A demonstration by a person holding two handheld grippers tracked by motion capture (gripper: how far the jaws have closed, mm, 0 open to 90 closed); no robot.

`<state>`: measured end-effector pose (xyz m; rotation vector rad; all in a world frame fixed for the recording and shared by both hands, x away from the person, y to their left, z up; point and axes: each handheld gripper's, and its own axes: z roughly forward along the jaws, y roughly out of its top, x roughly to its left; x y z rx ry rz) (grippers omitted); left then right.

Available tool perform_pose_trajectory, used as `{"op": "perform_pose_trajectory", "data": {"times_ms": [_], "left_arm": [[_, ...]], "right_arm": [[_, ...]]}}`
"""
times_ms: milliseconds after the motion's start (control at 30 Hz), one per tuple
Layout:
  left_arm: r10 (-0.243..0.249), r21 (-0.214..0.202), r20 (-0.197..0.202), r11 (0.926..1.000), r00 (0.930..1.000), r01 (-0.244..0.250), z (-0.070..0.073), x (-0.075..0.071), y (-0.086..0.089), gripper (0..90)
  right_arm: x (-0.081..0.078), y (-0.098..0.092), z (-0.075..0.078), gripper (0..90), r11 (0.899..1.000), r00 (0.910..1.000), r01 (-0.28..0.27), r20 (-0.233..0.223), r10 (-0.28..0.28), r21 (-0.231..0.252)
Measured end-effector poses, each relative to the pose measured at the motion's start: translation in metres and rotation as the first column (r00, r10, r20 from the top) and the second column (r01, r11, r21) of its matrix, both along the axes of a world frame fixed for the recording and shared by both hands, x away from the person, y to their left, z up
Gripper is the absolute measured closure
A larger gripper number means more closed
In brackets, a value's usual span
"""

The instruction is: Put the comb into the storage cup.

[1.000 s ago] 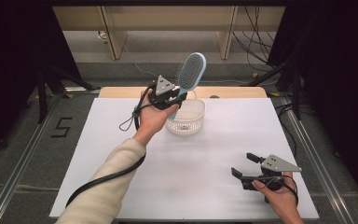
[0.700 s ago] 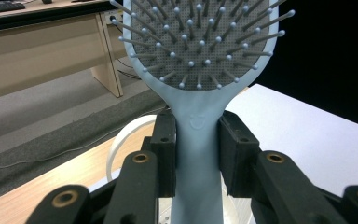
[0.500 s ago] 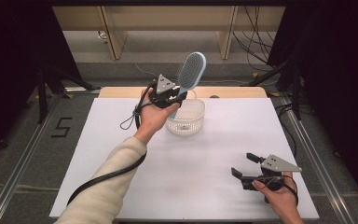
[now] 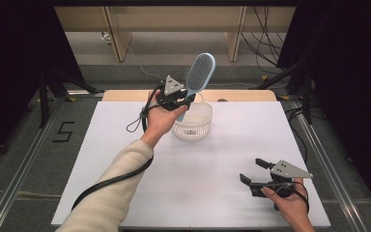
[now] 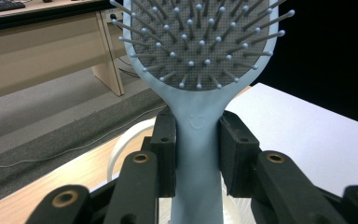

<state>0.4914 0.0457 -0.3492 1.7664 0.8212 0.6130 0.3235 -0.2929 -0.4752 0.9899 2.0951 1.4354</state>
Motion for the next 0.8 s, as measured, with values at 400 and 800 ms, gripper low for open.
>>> {"op": "perform_pose_trajectory", "data": {"times_ms": [400,800], "left_arm": [[0.001,0.013,-0.005,0.9999,1.0000,-0.001,0.0007,0.0039,-0.0029,69.6],[-0.003,0.019,-0.003,0.9998,1.0000,0.003,0.0019,0.0078,-0.0084,69.6]], "right_arm": [[-0.0001,-0.0003,0.0001,14.6,1.000,1.0000,-0.001,-0.002,0.001,-0.002],[-0.0001,-0.0003,-0.0001,14.6,1.000,1.0000,-0.002,0.000,0.002,0.002]]}}
